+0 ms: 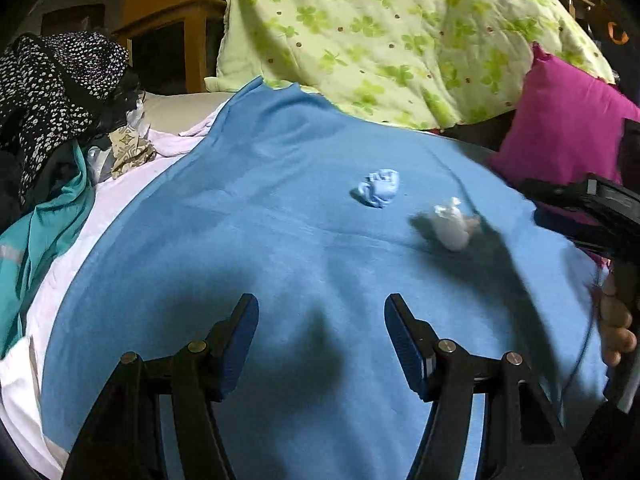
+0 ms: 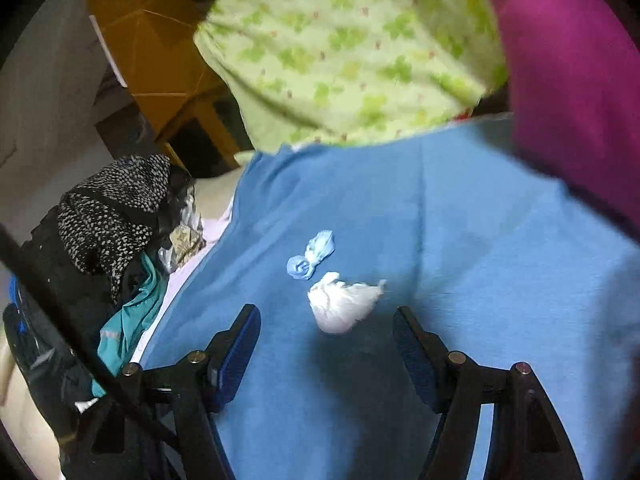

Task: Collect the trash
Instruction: 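Grasp the light-blue tissue with the left gripper while the right grasps the white tissue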

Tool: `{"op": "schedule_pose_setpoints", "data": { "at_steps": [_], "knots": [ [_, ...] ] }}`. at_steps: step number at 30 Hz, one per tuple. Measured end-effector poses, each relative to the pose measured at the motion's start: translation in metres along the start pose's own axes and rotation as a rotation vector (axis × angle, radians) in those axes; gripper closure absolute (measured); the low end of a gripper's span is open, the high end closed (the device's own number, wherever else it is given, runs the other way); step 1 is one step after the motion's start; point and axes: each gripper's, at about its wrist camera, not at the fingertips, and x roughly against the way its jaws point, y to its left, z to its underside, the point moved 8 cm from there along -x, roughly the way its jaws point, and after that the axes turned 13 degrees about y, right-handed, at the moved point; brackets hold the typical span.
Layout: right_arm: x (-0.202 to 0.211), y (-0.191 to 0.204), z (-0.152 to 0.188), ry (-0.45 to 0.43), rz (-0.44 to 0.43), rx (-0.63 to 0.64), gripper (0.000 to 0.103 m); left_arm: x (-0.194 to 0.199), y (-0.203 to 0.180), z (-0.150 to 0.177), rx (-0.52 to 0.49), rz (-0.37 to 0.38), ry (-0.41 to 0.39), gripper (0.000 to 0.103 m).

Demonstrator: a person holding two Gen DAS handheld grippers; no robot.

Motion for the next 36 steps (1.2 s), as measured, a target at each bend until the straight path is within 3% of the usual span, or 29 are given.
{"op": "schedule_pose_setpoints", "data": {
  "at_steps": [8,12,16,17,21,26,30,32,34,35,36],
  "knots": [
    [-0.099,-0.028,-0.021,0.143,-0.007,-0.139,0.043,-0.031,0.018,-0.046,-0.052,-0.040,0.010,0.037],
    [-0.125,-0.027,-0.020,0.193,-0.043,-0.131,0.058,-0.051,0.012,-0.075,-0.080,-0.003,0.022,0.037],
    [-0.127,-0.015,-0.017,0.227,-0.071,-0.076,0.072,-0.074,-0.012,-0.108,-0.126,0.047,0.027,0.037],
    [-0.126,-0.014,-0.015,0.236,-0.071,-0.062,0.082,-0.081,-0.023,-0.117,-0.142,0.066,0.034,0.037],
    [-0.112,-0.021,-0.016,0.246,-0.111,-0.102,0.082,-0.110,-0.059,-0.134,-0.177,0.114,0.082,0.037],
    [-0.073,-0.043,-0.038,0.120,-0.064,-0.128,0.082,-0.151,-0.088,-0.135,-0.196,0.115,0.163,0.037],
    [-0.056,-0.058,-0.046,0.057,-0.060,-0.173,0.082,-0.169,-0.087,-0.134,-0.162,0.122,0.199,0.037],
    [-0.054,-0.060,-0.047,0.049,-0.065,-0.184,0.082,-0.172,-0.086,-0.134,-0.155,0.123,0.201,0.056],
    [-0.052,-0.058,-0.048,0.044,-0.069,-0.181,0.082,-0.169,-0.082,-0.133,-0.142,0.125,0.195,0.060],
    [-0.053,-0.055,-0.048,0.040,-0.069,-0.177,0.082,-0.165,-0.081,-0.132,-0.134,0.127,0.187,0.071],
    [-0.051,-0.053,-0.048,0.033,-0.071,-0.173,0.082,-0.161,-0.080,-0.131,-0.133,0.131,0.183,0.076]
  ]
}}
